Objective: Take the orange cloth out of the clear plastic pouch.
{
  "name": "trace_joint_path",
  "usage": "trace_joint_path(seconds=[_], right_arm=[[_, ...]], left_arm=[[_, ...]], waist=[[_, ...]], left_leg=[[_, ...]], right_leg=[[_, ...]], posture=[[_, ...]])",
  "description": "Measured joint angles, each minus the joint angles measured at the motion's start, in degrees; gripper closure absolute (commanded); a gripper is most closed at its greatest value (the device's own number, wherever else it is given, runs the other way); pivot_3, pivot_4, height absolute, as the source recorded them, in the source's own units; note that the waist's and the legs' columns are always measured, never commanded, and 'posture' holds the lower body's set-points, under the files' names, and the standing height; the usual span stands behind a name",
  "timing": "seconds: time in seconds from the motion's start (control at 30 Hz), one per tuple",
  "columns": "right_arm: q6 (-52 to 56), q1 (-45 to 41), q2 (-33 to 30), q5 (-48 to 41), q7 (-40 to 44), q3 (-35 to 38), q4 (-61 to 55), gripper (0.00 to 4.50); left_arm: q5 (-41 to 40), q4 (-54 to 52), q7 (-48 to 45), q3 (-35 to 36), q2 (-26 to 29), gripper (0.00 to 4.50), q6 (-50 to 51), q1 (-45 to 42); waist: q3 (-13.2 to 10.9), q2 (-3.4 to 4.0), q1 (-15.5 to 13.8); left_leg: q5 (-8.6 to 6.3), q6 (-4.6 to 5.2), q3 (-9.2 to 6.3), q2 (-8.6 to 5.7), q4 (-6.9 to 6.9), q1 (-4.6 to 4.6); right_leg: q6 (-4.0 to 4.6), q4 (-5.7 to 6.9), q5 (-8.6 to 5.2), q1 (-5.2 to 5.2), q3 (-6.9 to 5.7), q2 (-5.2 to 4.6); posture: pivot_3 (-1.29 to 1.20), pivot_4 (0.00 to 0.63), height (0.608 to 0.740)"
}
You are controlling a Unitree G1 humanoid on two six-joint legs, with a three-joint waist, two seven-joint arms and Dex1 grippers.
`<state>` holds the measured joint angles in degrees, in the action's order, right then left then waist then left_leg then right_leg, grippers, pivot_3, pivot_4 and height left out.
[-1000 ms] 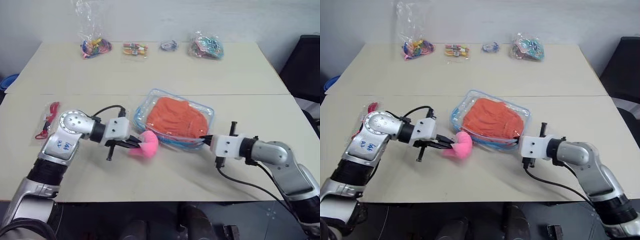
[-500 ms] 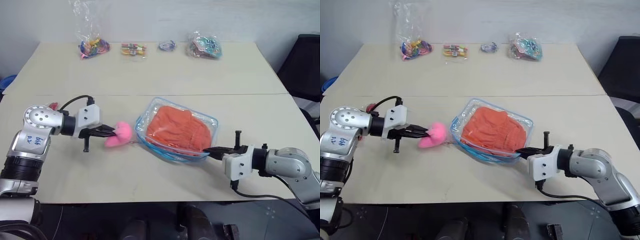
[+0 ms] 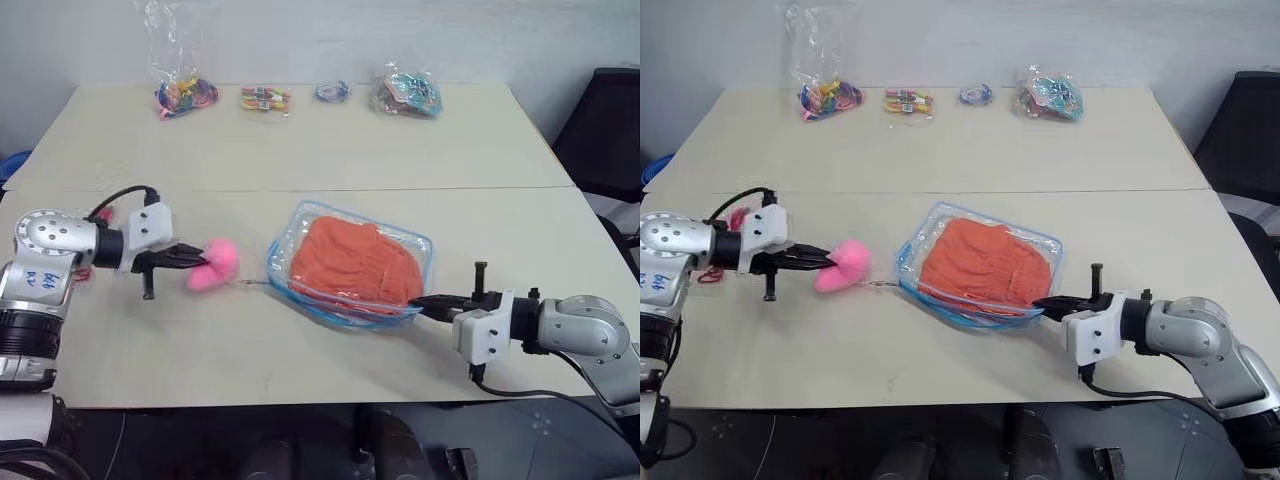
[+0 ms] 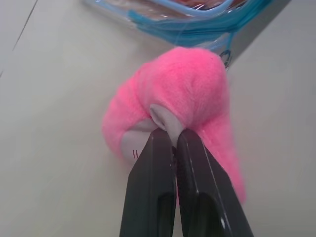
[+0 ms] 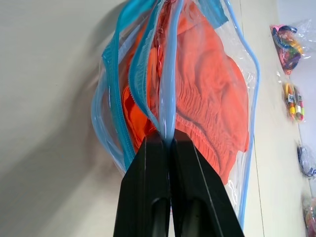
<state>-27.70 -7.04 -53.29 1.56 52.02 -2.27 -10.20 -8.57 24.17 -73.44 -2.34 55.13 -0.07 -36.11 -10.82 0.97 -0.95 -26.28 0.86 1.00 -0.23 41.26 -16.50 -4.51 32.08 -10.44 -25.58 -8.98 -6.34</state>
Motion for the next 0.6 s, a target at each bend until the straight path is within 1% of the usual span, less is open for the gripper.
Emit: trace_joint_path(seconds=[0.07, 0.13, 0.17, 0.27, 0.37, 0.43, 0.5, 0.53, 0.6], right_arm=[[0.1, 0.0, 0.0, -0.7, 0.0, 0.0, 0.0, 4.48], [0.8, 0.0, 0.1, -1.4, 0.0, 0.0, 0.0, 4.01], [1.4, -0.1, 0.2, -1.7, 0.1, 0.0, 0.0, 3.8], [4.5, -0.6, 1.3, -2.5, 0.0, 0.0, -0.3, 2.83], [8.2, -0.4, 2.1, -3.2, -0.5, 0.0, -2.3, 1.76], [11.0, 0.5, 2.2, -3.9, -0.9, 0.5, -4.4, 1.1], [16.7, 3.3, 2.2, -6.7, -1.5, 2.3, -8.8, 0.35], [18.1, 3.9, 2.2, -7.5, -1.5, 2.8, -9.8, 0.04], [23.8, 8.6, 1.9, -12.1, -1.1, 6.2, -15.2, 0.04]], left_arm=[[0.0, 1.3, -0.1, 0.0, 0.0, 4.5, 0.0, -0.6], [-0.3, 1.0, -0.2, 0.0, -0.1, 4.5, 1.0, -0.6], [-0.5, 0.6, -0.3, 0.0, -0.3, 4.24, 1.5, -0.5], [-1.5, -3.5, -0.8, 0.0, -1.6, 3.47, 3.2, 2.1], [-2.0, -8.1, -0.8, 0.0, -3.3, 2.45, 3.1, 5.8], [-2.2, -9.9, 0.0, 0.0, -3.5, 1.85, 3.7, 6.5], [-2.2, -10.6, 1.0, 0.2, -3.4, 1.15, 4.8, 6.6], [-2.2, -10.6, 1.2, 0.3, -3.3, 0.89, 5.2, 6.6], [-3.5, -10.8, -0.3, 0.3, -2.5, 0.89, 8.5, 6.0]], waist=[[0.0, 0.0, 0.0], [0.0, 0.0, -0.1], [0.0, 0.0, -0.1], [0.0, 0.0, -0.1], [0.0, 0.0, -0.1], [0.0, 0.0, -0.4], [0.0, 0.01, -0.6], [0.0, 0.0, -0.5], [0.0, 0.0, -0.6]], left_leg=[[0.0, 0.0, -0.01, 0.0, 0.0, -0.01], [0.0, 0.0, -0.01, -0.01, 0.01, 0.0], [0.0, 0.0, -0.01, -0.01, 0.02, 0.0], [0.0, 0.0, 0.02, 0.0, 0.01, -0.01], [0.0, 0.0, 0.01, 0.02, 0.02, -0.01], [0.0, -0.01, -0.01, 0.01, 0.03, 0.0], [0.0, -0.01, -0.04, -0.01, 0.03, -0.02], [0.0, -0.01, -0.04, -0.02, 0.03, -0.02], [-0.01, -0.01, -0.09, 0.0, 0.02, -0.04]], right_leg=[[0.0, 0.0, 0.0, 0.0, -0.01, -0.01], [0.0, 0.0, 0.0, 0.0, -0.01, -0.01], [0.0, 0.0, 0.0, 0.0, -0.01, -0.01], [0.0, 0.02, 0.0, 0.0, 0.02, -0.01], [0.0, 0.03, 0.0, 0.0, 0.02, -0.01], [0.0, 0.03, 0.0, 0.0, 0.02, -0.02], [0.0, 0.03, 0.0, 0.0, 0.01, -0.05], [0.0, 0.03, 0.0, 0.0, 0.01, -0.05], [0.01, 0.02, 0.0, 0.0, -0.04, -0.02]], posture=[[0.0, 0.15, 0.74], [0.0, 0.15, 0.74], [0.0, 0.15, 0.74], [0.0, 0.15, 0.74], [0.0, 0.15, 0.74], [0.0, 0.15, 0.74], [0.0, 0.15, 0.74], [0.0, 0.15, 0.74], [0.0, 0.15, 0.74]])
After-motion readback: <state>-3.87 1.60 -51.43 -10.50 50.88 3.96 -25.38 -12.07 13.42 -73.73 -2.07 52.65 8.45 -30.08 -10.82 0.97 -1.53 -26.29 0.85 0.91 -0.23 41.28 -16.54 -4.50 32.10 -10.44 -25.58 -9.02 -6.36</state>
